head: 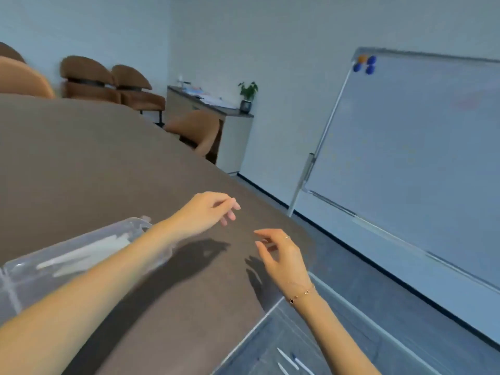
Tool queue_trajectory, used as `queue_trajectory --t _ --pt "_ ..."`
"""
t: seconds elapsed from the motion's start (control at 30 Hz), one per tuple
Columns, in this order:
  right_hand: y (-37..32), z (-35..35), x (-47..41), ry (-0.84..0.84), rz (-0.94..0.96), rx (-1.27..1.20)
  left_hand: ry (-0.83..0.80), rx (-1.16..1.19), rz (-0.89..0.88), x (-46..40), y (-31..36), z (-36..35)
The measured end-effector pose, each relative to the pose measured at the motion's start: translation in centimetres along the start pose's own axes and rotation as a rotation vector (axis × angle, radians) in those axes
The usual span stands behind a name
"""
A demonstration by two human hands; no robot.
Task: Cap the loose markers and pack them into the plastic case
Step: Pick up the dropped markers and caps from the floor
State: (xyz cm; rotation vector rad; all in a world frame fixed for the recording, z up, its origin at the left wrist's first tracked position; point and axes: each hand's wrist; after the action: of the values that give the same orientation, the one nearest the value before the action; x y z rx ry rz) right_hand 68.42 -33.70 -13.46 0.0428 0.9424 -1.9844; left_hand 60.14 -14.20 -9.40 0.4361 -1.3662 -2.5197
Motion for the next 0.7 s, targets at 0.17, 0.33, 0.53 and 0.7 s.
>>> queue_trajectory --t 0.17,0.33,0.53,0.7 --pt "7.1 7.2 10.9 0.038 -0.203 0.072 -0.105 0.036 0.036 2.0 3.3 -11.8" --pt "13.7 11.3 20.0 -0.018 -0.378 0.151 -0.323 0.069 0.059 3.5 4.5 -22.9" --pt "23.0 9.1 27.3 -0.245 -0.596 0.163 -0.573 0.071 0.226 2.8 1.1 -34.4" --pt "32.3 2.8 28.8 -0.479 -0.738 0.094 -0.695 0.071 0.382 -1.0 -6.9 -42.2"
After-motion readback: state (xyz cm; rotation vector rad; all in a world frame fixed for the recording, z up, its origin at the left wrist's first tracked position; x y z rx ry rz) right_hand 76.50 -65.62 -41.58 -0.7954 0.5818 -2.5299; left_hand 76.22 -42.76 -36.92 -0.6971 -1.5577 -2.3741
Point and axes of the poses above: each hand's wrist, its own x-axis away from the middle knuckle, its own z-axis out of the back of the hand, y = z × x, and after that the axes turned 3 degrees about -y, right-handed
